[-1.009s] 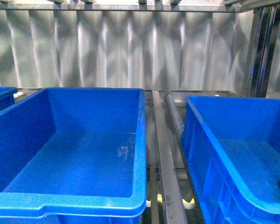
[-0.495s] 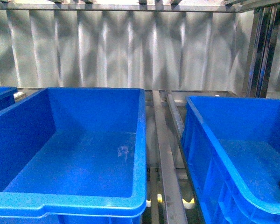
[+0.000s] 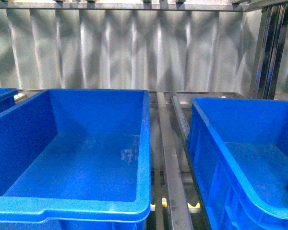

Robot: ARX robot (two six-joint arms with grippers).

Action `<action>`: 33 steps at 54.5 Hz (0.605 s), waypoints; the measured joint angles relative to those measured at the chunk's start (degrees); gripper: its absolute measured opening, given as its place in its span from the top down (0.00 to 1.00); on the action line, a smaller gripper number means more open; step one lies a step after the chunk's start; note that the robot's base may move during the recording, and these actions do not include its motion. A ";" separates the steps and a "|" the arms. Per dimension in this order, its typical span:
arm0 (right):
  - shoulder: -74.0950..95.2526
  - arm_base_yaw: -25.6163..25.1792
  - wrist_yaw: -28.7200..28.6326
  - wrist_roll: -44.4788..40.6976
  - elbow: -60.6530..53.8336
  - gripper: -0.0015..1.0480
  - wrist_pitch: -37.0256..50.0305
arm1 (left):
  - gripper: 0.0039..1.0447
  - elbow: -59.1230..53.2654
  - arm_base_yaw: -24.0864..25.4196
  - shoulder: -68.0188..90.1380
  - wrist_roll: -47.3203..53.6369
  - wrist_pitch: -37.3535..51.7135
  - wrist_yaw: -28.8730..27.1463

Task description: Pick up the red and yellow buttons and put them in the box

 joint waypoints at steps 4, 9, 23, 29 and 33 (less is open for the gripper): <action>-0.02 0.00 -0.02 -0.04 0.00 0.89 0.00 | 0.07 0.00 0.00 0.00 0.00 0.00 0.00; 0.00 0.00 -0.02 -0.04 0.00 0.70 0.00 | 0.07 0.00 0.00 0.00 0.00 0.00 0.00; 0.00 0.00 -0.02 -0.04 0.00 0.22 0.00 | 0.07 0.00 0.00 0.00 0.00 0.00 0.00; 0.00 0.00 -0.02 -0.02 0.00 0.05 0.00 | 0.07 0.00 0.00 0.00 0.00 0.00 0.02; 0.00 0.00 -0.02 -0.02 0.00 0.07 0.00 | 0.07 0.00 0.00 0.00 0.00 0.00 0.00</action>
